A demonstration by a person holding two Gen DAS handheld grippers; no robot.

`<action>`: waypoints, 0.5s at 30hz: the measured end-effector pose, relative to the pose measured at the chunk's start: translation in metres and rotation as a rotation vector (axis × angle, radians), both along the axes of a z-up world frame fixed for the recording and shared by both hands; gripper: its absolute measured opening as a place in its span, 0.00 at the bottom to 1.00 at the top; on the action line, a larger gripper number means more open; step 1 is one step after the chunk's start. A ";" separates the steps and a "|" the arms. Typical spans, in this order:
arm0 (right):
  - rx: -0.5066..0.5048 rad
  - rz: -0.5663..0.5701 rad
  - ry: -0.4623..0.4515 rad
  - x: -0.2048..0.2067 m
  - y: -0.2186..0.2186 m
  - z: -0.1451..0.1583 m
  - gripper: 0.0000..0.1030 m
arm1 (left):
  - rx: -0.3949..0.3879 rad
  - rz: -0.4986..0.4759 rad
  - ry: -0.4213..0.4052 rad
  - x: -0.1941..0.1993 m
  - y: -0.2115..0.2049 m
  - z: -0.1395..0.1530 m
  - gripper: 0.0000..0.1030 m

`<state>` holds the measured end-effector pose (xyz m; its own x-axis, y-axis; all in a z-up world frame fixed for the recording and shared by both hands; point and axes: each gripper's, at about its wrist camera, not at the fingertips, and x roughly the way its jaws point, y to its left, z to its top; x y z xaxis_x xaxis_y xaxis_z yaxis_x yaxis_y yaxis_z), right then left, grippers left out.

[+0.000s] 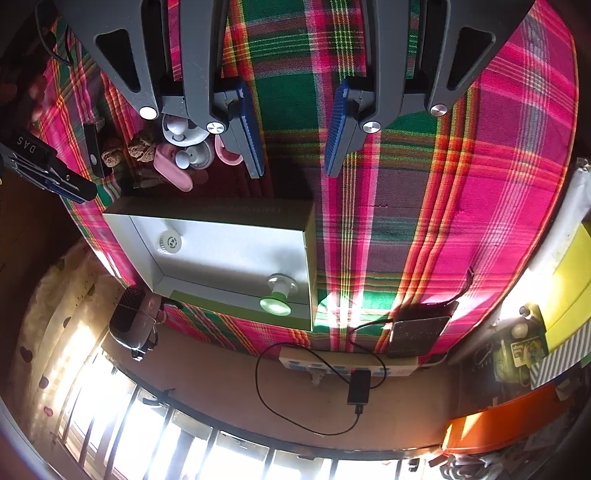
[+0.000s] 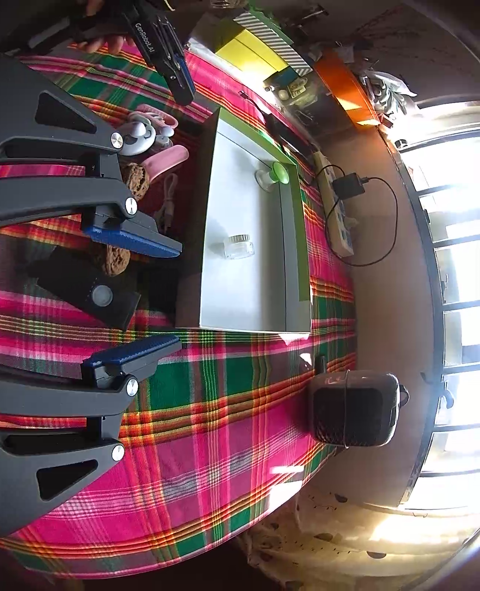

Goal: Organize objects
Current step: 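Withdraw both grippers from the box toward the remaining objects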

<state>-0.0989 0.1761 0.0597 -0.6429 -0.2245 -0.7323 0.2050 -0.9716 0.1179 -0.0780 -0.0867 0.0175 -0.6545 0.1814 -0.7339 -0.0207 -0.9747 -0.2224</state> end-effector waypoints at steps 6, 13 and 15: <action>0.011 0.008 -0.016 0.018 0.001 -0.007 0.44 | 0.011 -0.016 -0.005 0.007 0.001 -0.003 0.31; 0.031 0.024 -0.031 0.031 -0.005 -0.014 0.49 | 0.019 -0.033 -0.009 0.012 0.006 -0.005 0.31; 0.054 0.026 -0.038 0.032 -0.008 -0.018 0.51 | 0.018 -0.041 -0.010 0.012 0.008 -0.006 0.31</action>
